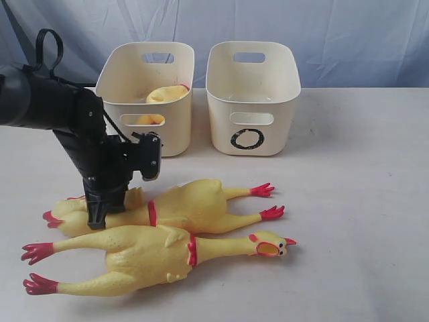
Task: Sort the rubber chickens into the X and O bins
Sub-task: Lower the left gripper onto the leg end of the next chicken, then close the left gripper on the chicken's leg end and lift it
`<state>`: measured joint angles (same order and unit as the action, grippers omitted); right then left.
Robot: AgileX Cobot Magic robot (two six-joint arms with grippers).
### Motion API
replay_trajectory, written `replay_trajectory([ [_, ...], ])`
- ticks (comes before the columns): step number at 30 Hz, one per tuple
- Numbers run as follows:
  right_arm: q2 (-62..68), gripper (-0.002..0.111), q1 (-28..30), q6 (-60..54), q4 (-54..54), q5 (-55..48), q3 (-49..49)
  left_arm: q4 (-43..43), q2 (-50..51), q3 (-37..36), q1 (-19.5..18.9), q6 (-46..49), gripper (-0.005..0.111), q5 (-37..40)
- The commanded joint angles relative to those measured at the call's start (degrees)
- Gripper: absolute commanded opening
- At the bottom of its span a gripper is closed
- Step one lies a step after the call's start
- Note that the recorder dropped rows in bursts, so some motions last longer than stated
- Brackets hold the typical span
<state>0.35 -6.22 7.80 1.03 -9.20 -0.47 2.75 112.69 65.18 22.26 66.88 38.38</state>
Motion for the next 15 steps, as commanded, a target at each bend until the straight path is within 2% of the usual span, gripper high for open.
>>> replay_trajectory([
  [1,-0.3,0.000,-0.2,-0.1,-0.1,0.8,0.5,0.2,0.8,-0.2,0.1,-0.2,0.042,-0.2],
  [3,-0.3,0.000,-0.2,-0.1,-0.1,0.8,0.5,0.2,0.8,-0.2,0.1,-0.2,0.039,-0.5],
  [10,-0.3,0.000,-0.2,-0.1,-0.1,0.8,0.5,-2.8,0.8,-0.2,0.1,-0.2,0.003,-1.3],
  [15,-0.3,0.000,-0.2,-0.1,-0.1,0.8,0.5,-4.8,0.7,-0.2,0.1,-0.2,0.000,-1.3],
])
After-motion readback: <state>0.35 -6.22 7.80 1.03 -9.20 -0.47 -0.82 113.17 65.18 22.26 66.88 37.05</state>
